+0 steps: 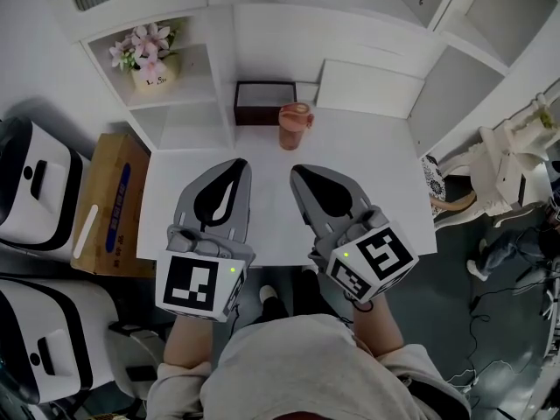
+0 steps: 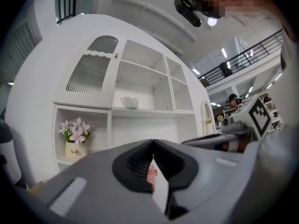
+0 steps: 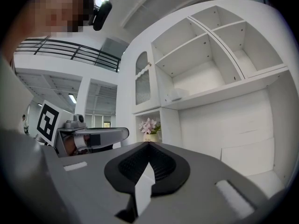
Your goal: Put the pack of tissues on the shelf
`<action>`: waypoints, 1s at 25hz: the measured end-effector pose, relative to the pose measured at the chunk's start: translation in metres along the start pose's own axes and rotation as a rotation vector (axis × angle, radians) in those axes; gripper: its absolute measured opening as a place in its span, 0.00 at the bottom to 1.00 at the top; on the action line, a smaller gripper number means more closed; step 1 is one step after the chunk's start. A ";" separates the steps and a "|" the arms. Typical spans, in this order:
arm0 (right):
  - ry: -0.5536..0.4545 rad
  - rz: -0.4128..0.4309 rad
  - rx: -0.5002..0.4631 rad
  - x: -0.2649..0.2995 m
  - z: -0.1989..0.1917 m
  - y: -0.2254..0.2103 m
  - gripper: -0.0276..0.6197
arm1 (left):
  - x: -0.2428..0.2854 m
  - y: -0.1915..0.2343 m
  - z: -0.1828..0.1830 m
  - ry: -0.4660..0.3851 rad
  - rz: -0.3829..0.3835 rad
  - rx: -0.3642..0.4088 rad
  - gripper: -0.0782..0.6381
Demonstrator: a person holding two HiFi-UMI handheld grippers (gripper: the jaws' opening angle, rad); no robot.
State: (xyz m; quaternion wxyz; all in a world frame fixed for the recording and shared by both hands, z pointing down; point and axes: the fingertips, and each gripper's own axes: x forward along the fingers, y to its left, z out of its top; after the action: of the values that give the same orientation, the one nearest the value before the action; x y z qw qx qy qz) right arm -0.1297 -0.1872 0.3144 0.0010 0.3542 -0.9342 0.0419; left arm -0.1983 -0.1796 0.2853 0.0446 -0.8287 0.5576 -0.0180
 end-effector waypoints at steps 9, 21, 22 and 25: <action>0.004 0.011 -0.028 -0.004 0.001 0.017 0.05 | -0.011 0.002 0.000 -0.005 -0.002 0.001 0.11; 0.001 0.017 -0.044 -0.010 0.002 0.028 0.04 | -0.020 -0.004 -0.002 -0.009 -0.020 -0.011 0.11; 0.000 0.016 -0.044 -0.011 0.003 0.029 0.05 | -0.020 -0.005 -0.001 -0.011 -0.023 -0.012 0.11; -0.002 0.015 -0.048 -0.013 0.004 0.030 0.05 | -0.021 -0.008 0.000 -0.016 -0.030 -0.012 0.11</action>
State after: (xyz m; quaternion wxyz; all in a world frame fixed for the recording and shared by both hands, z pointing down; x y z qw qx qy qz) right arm -0.1399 -0.1565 0.3073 0.0081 0.3469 -0.9377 0.0192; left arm -0.1986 -0.1571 0.2865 0.0435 -0.8375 0.5447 -0.0088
